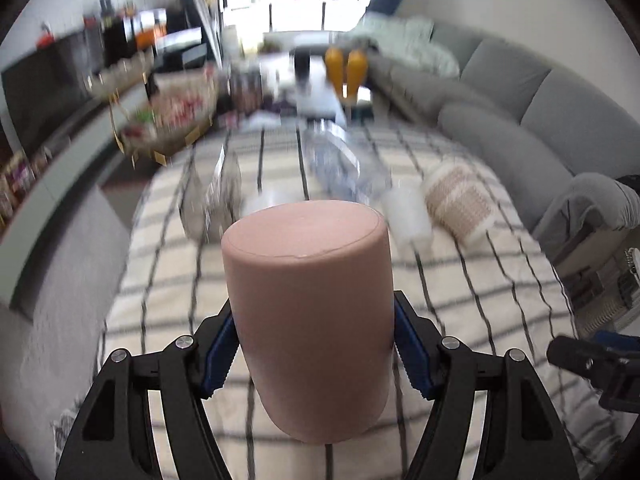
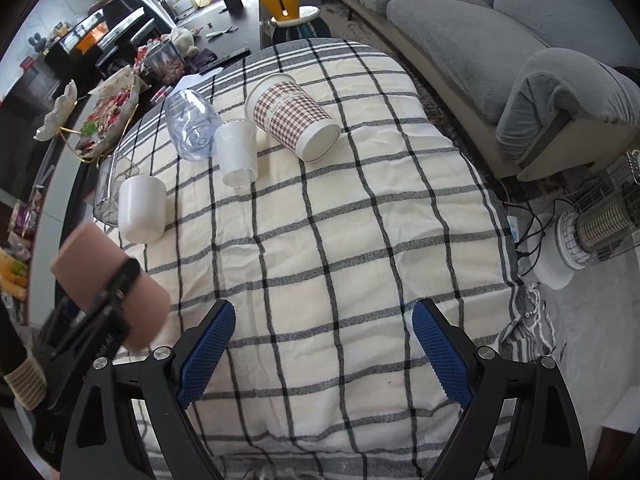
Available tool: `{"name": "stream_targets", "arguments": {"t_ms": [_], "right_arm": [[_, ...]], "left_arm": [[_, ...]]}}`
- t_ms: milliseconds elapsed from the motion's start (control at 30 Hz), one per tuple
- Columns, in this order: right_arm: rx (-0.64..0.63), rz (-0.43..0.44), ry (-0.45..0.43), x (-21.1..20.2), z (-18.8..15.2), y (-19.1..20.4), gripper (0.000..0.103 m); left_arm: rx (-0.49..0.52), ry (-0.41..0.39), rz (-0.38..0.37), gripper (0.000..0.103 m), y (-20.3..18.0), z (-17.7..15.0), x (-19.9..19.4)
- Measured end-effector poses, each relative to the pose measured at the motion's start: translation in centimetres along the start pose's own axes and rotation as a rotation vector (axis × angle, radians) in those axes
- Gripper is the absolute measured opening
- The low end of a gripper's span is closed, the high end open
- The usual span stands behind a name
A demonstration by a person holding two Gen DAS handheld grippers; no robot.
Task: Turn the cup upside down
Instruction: 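Turn the pink cup with the left gripper so its closed base faces up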
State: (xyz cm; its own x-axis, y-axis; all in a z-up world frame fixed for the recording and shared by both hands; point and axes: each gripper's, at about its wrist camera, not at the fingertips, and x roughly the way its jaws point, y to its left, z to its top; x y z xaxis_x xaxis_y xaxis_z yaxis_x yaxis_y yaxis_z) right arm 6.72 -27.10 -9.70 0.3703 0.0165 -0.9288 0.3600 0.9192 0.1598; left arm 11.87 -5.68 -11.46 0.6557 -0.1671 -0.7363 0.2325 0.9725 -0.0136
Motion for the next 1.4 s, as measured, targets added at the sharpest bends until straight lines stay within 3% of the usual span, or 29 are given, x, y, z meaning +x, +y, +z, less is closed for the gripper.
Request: {"name": "stream_targets", "arguments": {"t_ms": [233, 367, 633, 1100, 1400], "right_arm": [[-0.032, -0.034, -0.127, 0.6, -0.8, 0.3, 0.09], [-0.043, -0.049, -0.195, 0.4, -1.0, 0.2, 0.09], [-0.039, -0.044, -0.201, 0.4, -1.9, -0.3, 0.09], [-0.008, -0.034, -0.177, 0.2, -2.7, -1.2, 0.09], [0.007, -0.02, -0.184, -0.7, -3.1, -1.5, 0.09]], "left_arm": [[0.045, -0.222, 0.025, 0.07, -0.4, -0.9, -0.3], [0.031, -0.268, -0.001, 0.07, -0.2, -1.7, 0.1], [0.011, -0.275, -0.031, 0.07, -0.5, -3.2, 0.9], [0.028, -0.18, 0.01, 0.071, -1.4, -4.8, 1.6], [0.023, -0.153, 0.018, 0.085, -1.3, -5.0, 0.0]]}}
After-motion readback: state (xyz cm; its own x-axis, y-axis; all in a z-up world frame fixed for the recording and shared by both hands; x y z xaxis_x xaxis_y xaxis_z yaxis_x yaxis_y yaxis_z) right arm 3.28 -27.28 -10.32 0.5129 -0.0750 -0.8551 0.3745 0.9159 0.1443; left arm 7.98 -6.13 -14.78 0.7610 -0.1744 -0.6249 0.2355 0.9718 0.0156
